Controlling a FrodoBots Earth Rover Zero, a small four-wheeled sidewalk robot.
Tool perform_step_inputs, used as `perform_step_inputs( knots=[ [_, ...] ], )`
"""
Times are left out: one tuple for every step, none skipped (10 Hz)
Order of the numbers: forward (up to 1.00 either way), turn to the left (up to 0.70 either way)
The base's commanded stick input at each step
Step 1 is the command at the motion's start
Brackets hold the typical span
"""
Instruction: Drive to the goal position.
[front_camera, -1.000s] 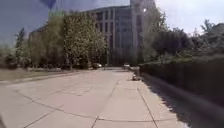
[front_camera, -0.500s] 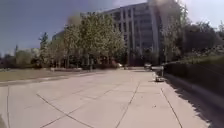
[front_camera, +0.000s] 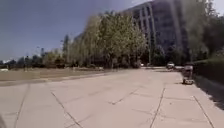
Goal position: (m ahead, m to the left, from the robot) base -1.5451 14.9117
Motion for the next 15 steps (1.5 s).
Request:
perform_step_inputs(
  knots=[
    [0.70,0.35],
    [0.70,0.35],
    [0.70,0.35],
    [0.70,0.35],
    [0.70,0.35],
    [0.70,0.35],
    [0.70,0.35],
    [0.70,0.35],
    [0.70,0.35],
    [0.70,0.35],
    [0.70,0.35],
    [0.70,0.35],
    [0.70,0.35],
    [0.70,0.35],
    [0.70,0.35]
  ],
)
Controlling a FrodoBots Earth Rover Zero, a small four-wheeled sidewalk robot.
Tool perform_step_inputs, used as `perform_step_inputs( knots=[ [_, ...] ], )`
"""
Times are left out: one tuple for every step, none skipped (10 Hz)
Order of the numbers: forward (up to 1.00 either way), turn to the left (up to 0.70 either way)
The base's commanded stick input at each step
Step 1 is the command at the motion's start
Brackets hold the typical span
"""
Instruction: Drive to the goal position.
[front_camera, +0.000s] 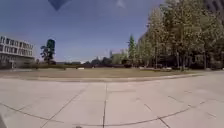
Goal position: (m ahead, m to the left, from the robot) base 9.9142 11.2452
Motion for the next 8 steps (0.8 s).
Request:
perform_step_inputs(
  knots=[
    [0.70,0.35],
    [0.70,0.35],
    [0.70,0.35],
    [0.70,0.35],
    [0.70,0.35],
    [0.70,0.35],
    [0.70,0.35],
    [0.70,0.35]
  ],
)
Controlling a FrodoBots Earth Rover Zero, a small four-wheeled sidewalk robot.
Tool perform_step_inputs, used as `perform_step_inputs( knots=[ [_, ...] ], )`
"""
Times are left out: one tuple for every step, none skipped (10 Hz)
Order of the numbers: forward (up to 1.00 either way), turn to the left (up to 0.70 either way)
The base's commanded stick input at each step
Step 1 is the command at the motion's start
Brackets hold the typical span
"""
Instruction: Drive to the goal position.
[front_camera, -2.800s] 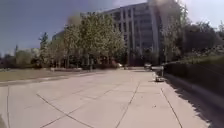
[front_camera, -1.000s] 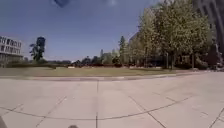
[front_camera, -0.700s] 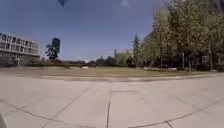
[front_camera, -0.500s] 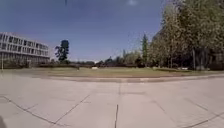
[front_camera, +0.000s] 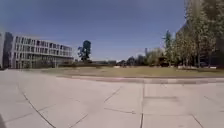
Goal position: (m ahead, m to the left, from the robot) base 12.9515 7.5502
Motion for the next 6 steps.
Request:
perform_step_inputs(
  knots=[
    [0.70,0.35],
    [0.70,0.36],
    [0.70,0.36],
    [0.70,0.36],
    [0.70,0.36],
    [0.70,0.36]
  ],
)
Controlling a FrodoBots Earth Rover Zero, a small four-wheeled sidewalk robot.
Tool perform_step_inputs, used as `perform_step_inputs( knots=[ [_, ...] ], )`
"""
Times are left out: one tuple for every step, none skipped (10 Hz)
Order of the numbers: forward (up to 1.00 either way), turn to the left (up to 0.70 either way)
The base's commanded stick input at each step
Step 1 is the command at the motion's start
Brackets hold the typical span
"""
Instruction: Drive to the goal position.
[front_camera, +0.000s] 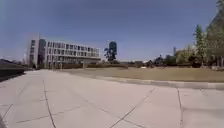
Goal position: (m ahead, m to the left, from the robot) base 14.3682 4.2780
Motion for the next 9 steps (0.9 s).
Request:
perform_step_inputs(
  knots=[
    [0.70,0.16],
    [0.70,0.01],
    [0.70,0.01],
    [0.70,0.01],
    [0.70,0.01],
    [0.70,0.01],
    [0.70,0.01],
    [0.70,0.01],
    [0.70,0.01]
  ],
)
